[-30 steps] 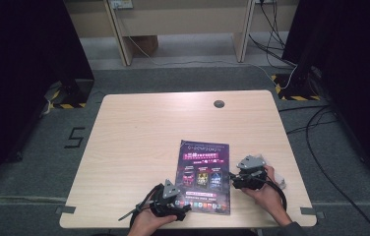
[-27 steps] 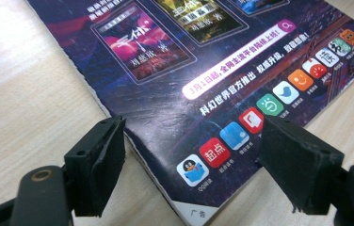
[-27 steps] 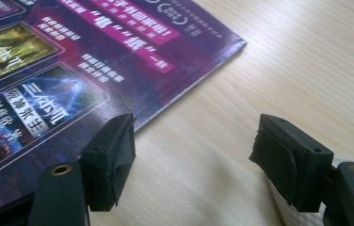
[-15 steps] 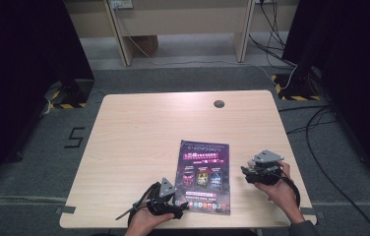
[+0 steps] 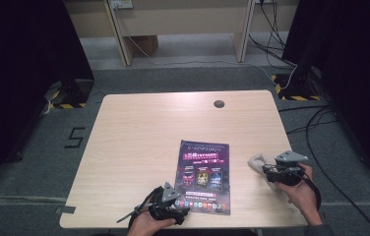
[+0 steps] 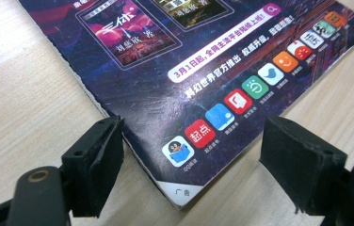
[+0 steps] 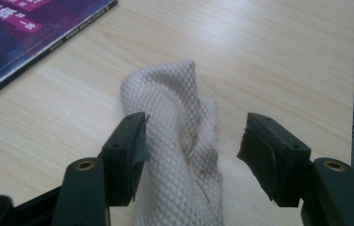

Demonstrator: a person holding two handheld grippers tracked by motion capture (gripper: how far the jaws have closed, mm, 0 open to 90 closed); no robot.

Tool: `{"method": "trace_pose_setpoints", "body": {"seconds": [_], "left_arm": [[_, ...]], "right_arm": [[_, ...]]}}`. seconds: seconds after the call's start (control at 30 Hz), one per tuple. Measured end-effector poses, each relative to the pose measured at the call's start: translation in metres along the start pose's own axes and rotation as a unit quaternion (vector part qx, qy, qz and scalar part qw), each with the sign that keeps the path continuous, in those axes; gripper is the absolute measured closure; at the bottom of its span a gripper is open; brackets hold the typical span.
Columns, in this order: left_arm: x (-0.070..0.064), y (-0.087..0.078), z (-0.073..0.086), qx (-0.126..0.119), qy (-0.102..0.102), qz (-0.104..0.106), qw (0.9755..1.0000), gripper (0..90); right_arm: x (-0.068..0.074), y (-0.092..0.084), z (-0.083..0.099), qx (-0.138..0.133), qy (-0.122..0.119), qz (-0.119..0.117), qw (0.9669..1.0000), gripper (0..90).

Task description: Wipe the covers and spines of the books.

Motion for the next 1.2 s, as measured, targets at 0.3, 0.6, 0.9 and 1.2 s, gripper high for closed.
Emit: {"method": "trace_pose_setpoints", "body": {"seconds": [0.3, 0.6, 0.9, 1.2], "left_arm": [[-0.006, 0.0, 0.001, 0.005, -0.001, 0.016, 0.9999, 23.5], [-0.002, -0.003, 0.0, -0.005, -0.008, 0.019, 0.9998, 22.9], [0.004, -0.006, 0.001, -0.012, -0.008, 0.006, 0.9999, 19.7], [0.006, -0.01, 0.004, -0.017, -0.014, 0.003, 0.9998, 19.4]], "right_arm": [[0.001, 0.006, 0.006, 0.014, -0.009, -0.013, 0.9998, 46.3], [0.0, 0.011, 0.01, 0.022, -0.007, -0.032, 0.9992, 56.2], [-0.003, 0.012, 0.013, 0.017, 0.003, -0.057, 0.9982, 72.2], [0.002, -0.006, -0.004, -0.04, 0.007, -0.051, 0.9979, 75.9]]}}
Point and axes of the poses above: each handheld gripper's, and its own axes: y roughly forward along the jaws, z roughly out of its underside, x roughly to its left, the point moved 1 cm from there along y, roughly forward along the jaws, and after that the axes turned 6 degrees about -y, right-handed, at the moved point
